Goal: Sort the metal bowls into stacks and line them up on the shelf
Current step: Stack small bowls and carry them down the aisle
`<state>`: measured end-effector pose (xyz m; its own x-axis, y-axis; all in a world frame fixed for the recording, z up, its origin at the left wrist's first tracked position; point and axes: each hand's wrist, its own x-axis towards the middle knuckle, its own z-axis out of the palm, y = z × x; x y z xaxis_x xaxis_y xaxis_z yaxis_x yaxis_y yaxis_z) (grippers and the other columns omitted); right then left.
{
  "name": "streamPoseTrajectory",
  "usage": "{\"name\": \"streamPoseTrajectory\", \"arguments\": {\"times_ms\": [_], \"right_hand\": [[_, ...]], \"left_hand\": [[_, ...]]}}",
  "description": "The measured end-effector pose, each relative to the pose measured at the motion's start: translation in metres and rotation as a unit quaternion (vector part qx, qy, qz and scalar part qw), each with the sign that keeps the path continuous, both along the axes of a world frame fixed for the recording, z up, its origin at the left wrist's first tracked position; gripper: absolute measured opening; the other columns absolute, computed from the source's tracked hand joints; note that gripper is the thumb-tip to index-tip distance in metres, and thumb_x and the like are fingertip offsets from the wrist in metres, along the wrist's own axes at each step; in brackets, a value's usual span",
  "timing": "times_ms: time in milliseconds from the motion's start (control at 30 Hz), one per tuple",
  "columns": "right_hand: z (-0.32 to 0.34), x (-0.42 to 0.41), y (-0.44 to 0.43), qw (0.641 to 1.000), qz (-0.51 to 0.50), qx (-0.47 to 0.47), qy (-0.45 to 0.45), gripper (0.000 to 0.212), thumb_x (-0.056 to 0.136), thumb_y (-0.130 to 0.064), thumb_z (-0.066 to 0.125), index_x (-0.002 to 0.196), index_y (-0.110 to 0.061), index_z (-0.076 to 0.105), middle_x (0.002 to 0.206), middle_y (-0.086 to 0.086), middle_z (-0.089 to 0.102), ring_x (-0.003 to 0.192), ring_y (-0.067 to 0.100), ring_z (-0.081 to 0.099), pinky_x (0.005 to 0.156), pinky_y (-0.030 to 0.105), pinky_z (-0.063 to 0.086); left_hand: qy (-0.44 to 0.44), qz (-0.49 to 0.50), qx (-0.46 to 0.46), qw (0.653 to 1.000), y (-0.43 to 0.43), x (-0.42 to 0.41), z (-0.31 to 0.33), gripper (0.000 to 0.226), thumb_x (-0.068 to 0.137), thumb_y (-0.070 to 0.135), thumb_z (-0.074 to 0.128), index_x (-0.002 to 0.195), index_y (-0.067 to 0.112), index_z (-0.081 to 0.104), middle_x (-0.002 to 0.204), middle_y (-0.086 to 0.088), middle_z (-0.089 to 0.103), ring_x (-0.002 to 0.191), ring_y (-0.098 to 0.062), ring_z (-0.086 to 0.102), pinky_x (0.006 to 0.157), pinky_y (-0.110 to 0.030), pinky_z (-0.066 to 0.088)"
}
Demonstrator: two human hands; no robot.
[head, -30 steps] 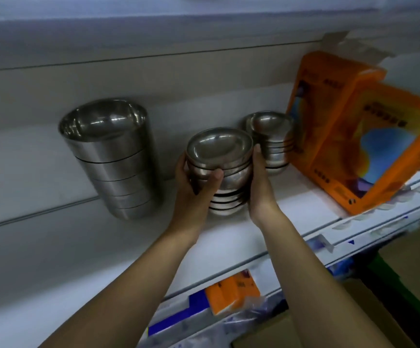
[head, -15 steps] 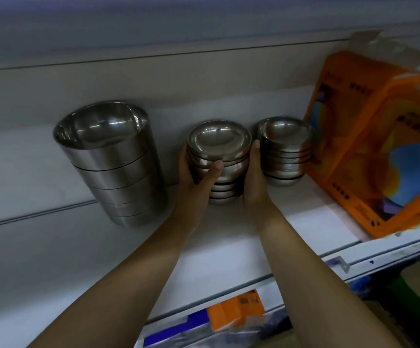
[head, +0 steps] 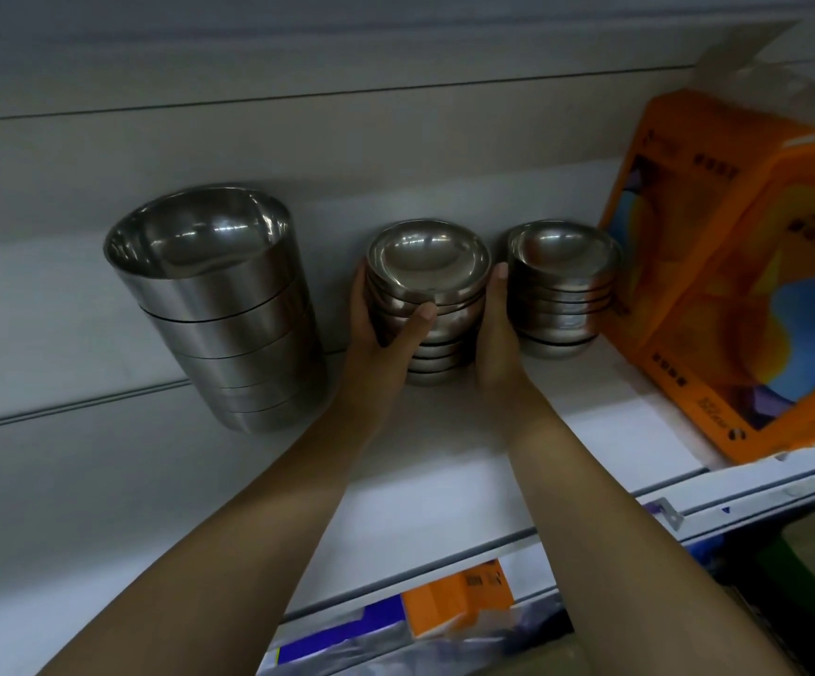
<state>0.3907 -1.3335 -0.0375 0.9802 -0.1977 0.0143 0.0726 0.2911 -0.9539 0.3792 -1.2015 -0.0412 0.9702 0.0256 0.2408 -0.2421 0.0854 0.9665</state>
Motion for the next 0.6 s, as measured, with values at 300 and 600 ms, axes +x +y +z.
{"name": "streamPoseTrajectory", "arguments": {"times_ms": [300,600], "right_hand": [[0.003,-0.031,-0.006,0.994,-0.051,-0.094,0.031,0.062,0.09,-0.077,0.041,0.129,-0.035,0.066,0.133,-0.011,0.066,0.127,0.008,0.058,0.115,0.045,0.041],[0.004,-0.103,-0.002,0.962,-0.115,-0.24,0.055,0.021,0.102,-0.037,0.056,0.084,-0.028,0.063,0.076,-0.02,0.062,0.07,-0.007,0.053,0.075,0.02,0.04]], "left_hand": [[0.017,0.026,0.062,0.998,0.002,-0.024,-0.003,0.079,0.088,0.04,0.076,0.152,0.029,0.032,0.141,0.018,0.053,0.127,0.015,0.05,0.104,-0.009,0.04],[0.019,-0.024,0.326,0.945,0.058,-0.085,-0.006,0.05,0.097,0.041,0.064,0.143,0.025,0.052,0.141,0.013,0.05,0.131,-0.008,0.048,0.103,-0.018,0.035]]}}
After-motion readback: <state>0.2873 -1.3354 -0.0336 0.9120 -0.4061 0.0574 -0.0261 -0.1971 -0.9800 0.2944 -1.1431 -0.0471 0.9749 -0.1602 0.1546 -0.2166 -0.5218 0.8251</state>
